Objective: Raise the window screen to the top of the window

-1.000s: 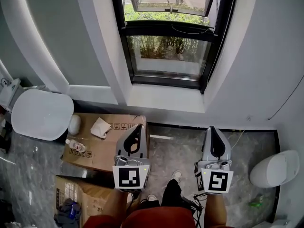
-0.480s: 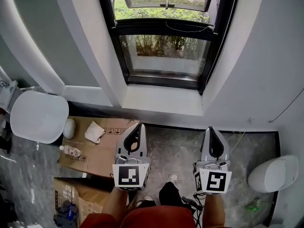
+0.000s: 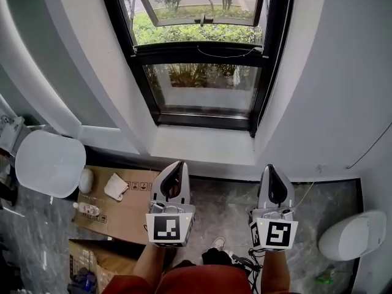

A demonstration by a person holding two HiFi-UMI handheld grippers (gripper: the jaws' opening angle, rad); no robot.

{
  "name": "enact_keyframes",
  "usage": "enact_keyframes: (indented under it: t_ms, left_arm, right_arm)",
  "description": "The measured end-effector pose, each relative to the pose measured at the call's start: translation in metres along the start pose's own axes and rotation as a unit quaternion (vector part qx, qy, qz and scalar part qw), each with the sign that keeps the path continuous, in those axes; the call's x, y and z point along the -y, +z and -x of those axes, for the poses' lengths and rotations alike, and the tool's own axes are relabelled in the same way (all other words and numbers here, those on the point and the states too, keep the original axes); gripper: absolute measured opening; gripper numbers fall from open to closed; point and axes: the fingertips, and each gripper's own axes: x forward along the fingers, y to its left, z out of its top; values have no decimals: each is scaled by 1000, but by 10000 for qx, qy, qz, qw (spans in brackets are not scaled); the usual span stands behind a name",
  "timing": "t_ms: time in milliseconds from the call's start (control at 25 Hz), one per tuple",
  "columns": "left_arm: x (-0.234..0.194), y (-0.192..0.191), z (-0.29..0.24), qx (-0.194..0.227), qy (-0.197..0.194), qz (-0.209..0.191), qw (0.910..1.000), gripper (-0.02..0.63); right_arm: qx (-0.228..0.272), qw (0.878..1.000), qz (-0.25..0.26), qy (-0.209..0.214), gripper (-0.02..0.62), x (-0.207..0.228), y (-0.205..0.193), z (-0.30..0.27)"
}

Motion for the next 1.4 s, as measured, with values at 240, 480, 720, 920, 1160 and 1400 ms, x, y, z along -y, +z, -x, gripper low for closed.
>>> enact_keyframes:
  t_ms: [240, 480, 720, 920, 1160, 1400]
  left_arm:
    - [11, 21, -18, 159, 92, -136, 9997, 5]
    - [16, 28, -30, 414, 89, -143, 9990, 5]
    - [-2, 31, -48, 527, 299, -218, 9979, 5]
    - [-30, 28, -68, 503, 422, -164, 9977, 5]
    - [-63, 21, -110, 484, 489, -76, 9976, 5]
    - [-99, 6, -163, 418, 474, 52, 9980, 5]
  right_arm:
    - [154, 9999, -7, -10, 9, 26, 6, -10]
    - [314, 9995, -34, 78, 9, 34, 13, -23]
    - [526, 9986, -51, 73, 9, 41, 12, -45]
    - [583, 9982, 23, 121, 9, 35, 9, -75]
    - [556, 9982, 103, 178, 9, 25, 1, -128]
    - [382, 9990, 136, 190, 9, 16, -16, -187]
